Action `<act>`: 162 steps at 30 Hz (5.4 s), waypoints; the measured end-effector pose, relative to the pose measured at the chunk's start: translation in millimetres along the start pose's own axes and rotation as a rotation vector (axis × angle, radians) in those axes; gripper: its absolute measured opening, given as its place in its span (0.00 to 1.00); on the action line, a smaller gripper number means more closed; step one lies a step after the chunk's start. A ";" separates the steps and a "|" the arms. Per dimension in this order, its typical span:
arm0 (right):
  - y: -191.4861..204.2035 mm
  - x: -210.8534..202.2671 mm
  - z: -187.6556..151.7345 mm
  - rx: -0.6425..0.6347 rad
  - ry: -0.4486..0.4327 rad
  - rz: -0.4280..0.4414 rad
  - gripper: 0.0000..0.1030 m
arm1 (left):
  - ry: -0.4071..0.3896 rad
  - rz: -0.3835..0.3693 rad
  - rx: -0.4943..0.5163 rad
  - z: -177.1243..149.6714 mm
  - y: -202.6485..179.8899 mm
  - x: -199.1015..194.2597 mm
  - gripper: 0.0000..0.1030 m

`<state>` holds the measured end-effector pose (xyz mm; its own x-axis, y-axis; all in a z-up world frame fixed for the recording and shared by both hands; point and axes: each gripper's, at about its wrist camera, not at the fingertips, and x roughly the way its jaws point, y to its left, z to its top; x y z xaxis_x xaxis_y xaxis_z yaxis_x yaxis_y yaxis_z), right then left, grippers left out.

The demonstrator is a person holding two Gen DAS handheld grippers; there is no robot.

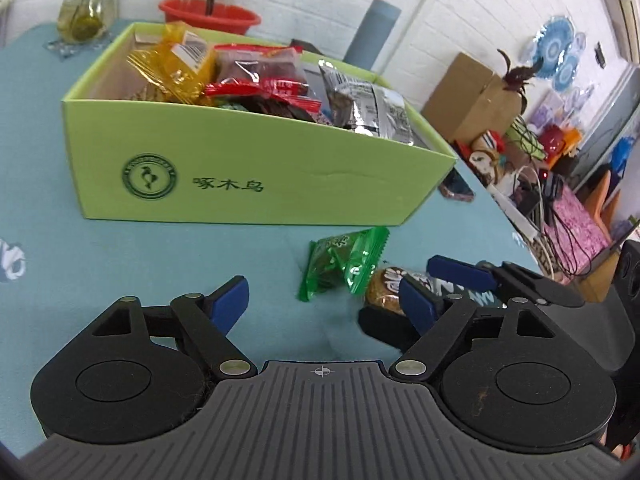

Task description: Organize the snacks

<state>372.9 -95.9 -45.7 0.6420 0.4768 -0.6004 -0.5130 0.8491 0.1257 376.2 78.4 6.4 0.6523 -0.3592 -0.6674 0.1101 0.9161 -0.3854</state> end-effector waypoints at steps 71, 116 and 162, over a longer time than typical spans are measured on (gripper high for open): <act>32.8 -55.5 -23.2 -0.004 -0.010 -0.028 0.50 | -0.012 0.026 0.057 -76.6 24.8 -77.9 0.05; 130.9 -26.6 -39.9 -0.180 0.050 0.088 0.56 | 0.022 -0.093 0.060 -78.4 39.3 -80.4 0.12; 42.6 -59.5 -33.1 -0.084 -0.013 -0.030 0.91 | -0.084 -0.165 0.068 -9.6 -12.7 -48.9 0.69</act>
<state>293.9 -95.7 -30.7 0.6650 0.4547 -0.5925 -0.5390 0.8413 0.0407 335.7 82.7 37.8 0.6810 -0.4918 -0.5426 0.2689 0.8571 -0.4394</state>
